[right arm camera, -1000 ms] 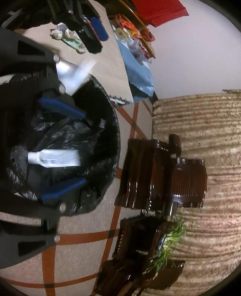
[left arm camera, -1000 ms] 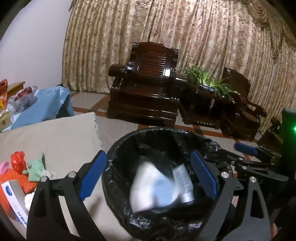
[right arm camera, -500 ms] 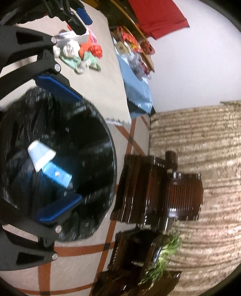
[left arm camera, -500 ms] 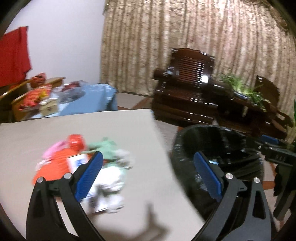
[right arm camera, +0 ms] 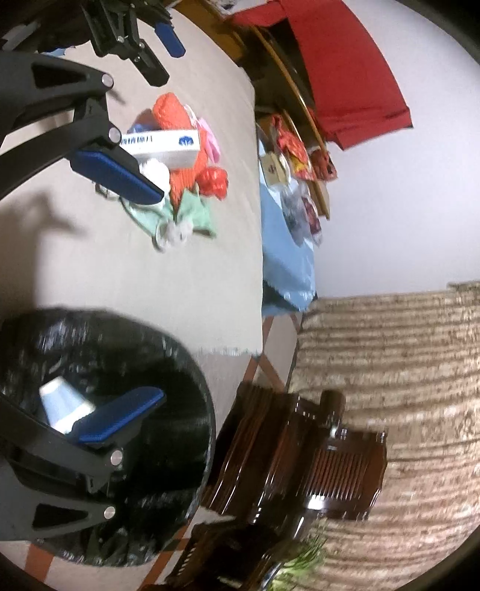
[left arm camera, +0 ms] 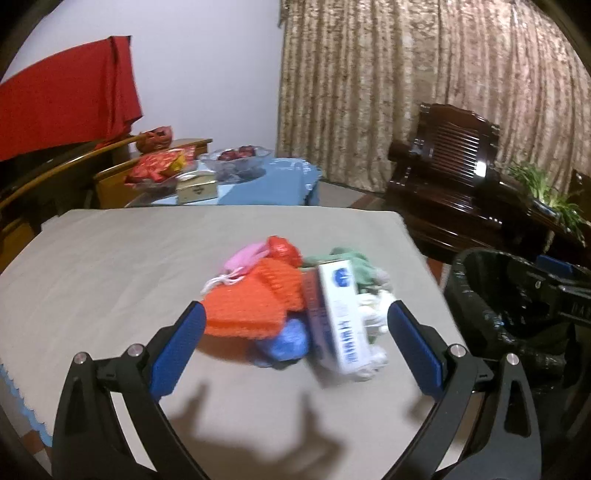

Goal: Collect trash
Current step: 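Drop the tube and cup into the black bin from both grippers, then grasp the white tissue with the right gripper while the left gripper grasps the Alcohol Pads box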

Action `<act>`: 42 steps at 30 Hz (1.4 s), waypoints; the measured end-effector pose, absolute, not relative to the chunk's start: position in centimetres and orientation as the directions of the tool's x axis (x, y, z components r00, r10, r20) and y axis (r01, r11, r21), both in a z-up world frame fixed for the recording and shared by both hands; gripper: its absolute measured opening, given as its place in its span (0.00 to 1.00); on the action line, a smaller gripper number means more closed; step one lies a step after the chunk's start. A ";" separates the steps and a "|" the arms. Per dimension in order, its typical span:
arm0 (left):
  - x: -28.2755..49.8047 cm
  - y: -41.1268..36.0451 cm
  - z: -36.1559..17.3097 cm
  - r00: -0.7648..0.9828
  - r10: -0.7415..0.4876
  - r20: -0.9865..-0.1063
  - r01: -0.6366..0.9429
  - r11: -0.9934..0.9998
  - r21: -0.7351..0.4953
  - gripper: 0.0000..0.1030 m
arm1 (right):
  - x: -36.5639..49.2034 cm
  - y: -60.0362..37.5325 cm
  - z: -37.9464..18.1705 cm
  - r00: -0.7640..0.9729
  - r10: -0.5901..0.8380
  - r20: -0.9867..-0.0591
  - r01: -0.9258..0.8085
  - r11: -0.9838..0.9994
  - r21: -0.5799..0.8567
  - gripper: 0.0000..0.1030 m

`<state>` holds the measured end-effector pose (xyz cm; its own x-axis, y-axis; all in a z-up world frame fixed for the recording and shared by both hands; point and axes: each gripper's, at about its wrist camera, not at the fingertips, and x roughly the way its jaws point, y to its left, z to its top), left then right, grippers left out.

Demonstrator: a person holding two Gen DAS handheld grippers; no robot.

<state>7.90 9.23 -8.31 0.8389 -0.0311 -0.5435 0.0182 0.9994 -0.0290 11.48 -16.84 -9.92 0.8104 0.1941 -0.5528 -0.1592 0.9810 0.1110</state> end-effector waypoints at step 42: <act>8.0 14.6 -10.2 0.813 0.078 -0.576 -0.104 0.994 -0.013 0.93 | 16.0 -6.3 -15.8 0.627 0.394 -0.672 -0.397 0.904 0.160 0.32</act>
